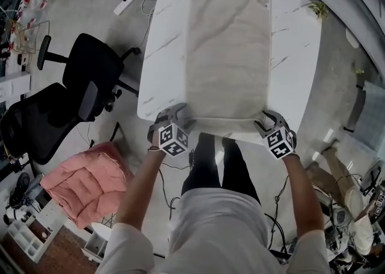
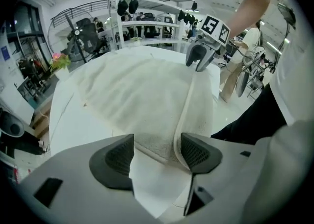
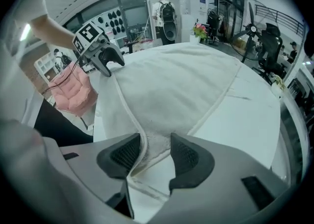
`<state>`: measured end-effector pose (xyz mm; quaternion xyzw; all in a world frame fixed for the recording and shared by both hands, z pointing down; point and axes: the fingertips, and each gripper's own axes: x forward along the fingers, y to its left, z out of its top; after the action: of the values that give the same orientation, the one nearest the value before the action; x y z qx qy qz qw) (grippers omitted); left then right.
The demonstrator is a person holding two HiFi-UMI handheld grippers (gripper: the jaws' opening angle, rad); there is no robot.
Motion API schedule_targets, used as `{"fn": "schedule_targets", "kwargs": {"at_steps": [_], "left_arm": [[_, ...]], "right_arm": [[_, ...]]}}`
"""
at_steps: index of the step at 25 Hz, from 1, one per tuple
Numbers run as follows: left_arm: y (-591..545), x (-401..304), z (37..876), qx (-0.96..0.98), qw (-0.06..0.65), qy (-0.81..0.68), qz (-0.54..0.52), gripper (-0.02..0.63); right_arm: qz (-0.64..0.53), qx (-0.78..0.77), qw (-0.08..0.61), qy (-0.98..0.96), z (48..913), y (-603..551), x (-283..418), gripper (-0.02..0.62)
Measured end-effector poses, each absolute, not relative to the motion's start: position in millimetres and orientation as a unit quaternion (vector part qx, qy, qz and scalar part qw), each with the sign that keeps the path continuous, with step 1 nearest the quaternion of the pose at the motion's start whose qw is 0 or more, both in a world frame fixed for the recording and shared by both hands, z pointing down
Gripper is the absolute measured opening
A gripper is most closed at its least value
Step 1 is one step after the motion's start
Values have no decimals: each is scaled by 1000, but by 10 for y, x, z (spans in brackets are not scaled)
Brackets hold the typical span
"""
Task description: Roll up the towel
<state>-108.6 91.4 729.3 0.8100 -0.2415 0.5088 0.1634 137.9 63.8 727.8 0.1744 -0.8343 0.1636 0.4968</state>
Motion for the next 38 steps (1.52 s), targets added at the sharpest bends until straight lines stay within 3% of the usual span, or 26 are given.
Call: {"fn": "schedule_targets", "kwargs": {"at_steps": [13, 18, 29, 38], "left_arm": [[972, -1083, 6911, 832, 176, -259, 457, 327], [952, -1183, 6798, 827, 215, -307, 420, 324], [1624, -707, 6755, 865, 78, -200, 453, 189], [1652, -834, 7264, 824, 6, -190, 534, 183]], "right_arm": [[153, 166, 447, -866, 6763, 661, 1249, 209], [130, 90, 468, -869, 6782, 1072, 1158, 183], [101, 53, 495, -861, 6960, 1426, 1187, 150], [76, 72, 507, -855, 7151, 1390, 1280, 150]]}}
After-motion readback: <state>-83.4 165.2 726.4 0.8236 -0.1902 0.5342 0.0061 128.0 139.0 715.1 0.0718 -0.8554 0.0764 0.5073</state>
